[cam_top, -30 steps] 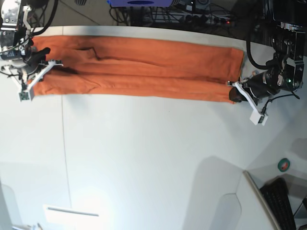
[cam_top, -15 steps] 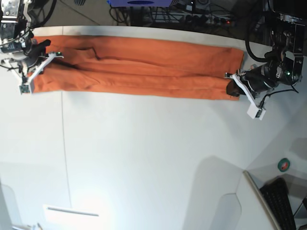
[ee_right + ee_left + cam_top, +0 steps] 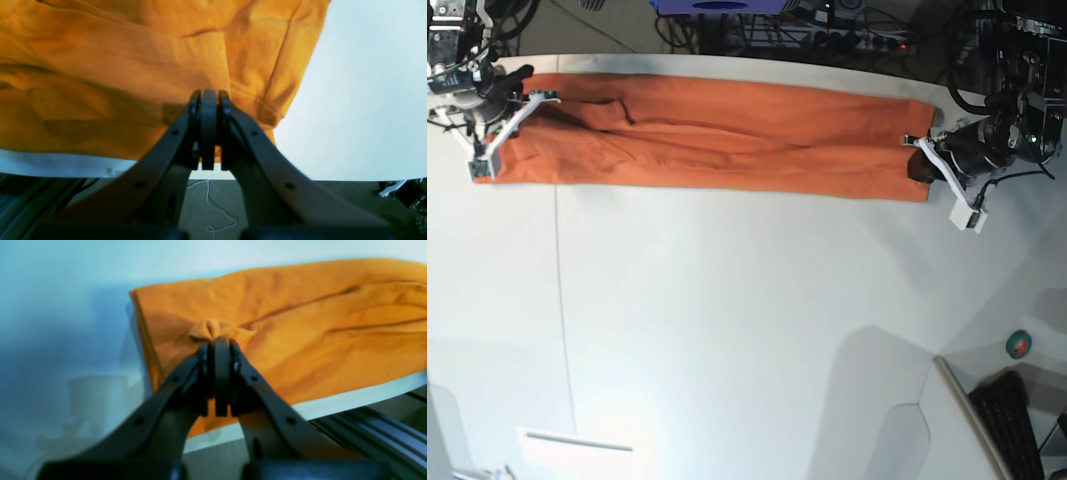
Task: Layout the t-shirt on the table in an organized manner, then fold the t-shirt properly
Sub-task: 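Fold the grasped edge over toward the folded edge with both grippers, then press the folded strip flat and release both grippers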
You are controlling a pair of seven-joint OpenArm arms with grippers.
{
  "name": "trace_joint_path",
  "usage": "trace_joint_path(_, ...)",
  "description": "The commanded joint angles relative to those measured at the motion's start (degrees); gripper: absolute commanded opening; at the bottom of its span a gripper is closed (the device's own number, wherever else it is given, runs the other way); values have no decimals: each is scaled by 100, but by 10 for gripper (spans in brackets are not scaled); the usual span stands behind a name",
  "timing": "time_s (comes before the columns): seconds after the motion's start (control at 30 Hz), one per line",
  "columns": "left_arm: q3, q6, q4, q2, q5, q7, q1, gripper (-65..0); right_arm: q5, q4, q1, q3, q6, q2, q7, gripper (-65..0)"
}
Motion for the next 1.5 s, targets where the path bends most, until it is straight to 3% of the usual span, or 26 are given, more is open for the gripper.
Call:
trace_joint_path(0.0,-118,-23,94,-103,-35,-93,17,-650,-23,100,-21,39,-10,47,85,-650)
trace_joint_path(0.17,-109,-23,85,-103,-35,-102,96,-650,-23,-14,14,39,-10,-164,111,-650)
trace_joint_path(1.13,-109,-23,85,-147,-35,-58,175,-650,-32,-304,260,312,-1,-164,58,-650)
trace_joint_path(1.23,-162,-23,85,-147,-35,-58,175,-510,-32,-304,251,329,-1,-146,58,-629)
trace_joint_path(1.33,-171,-23,120,-156,-35,-58,175,-387,-32,-287,242,338,-1,-155,58,-492)
trace_joint_path(1.4,-179,-23,182,-156,-35,-58,175,-347,-32,-243,242,356,-1,-164,58,-446)
trace_joint_path(1.47,-258,-23,410,-156,-70,-58,184,-332,-32,-49,234,575,-1,-190,58,-447)
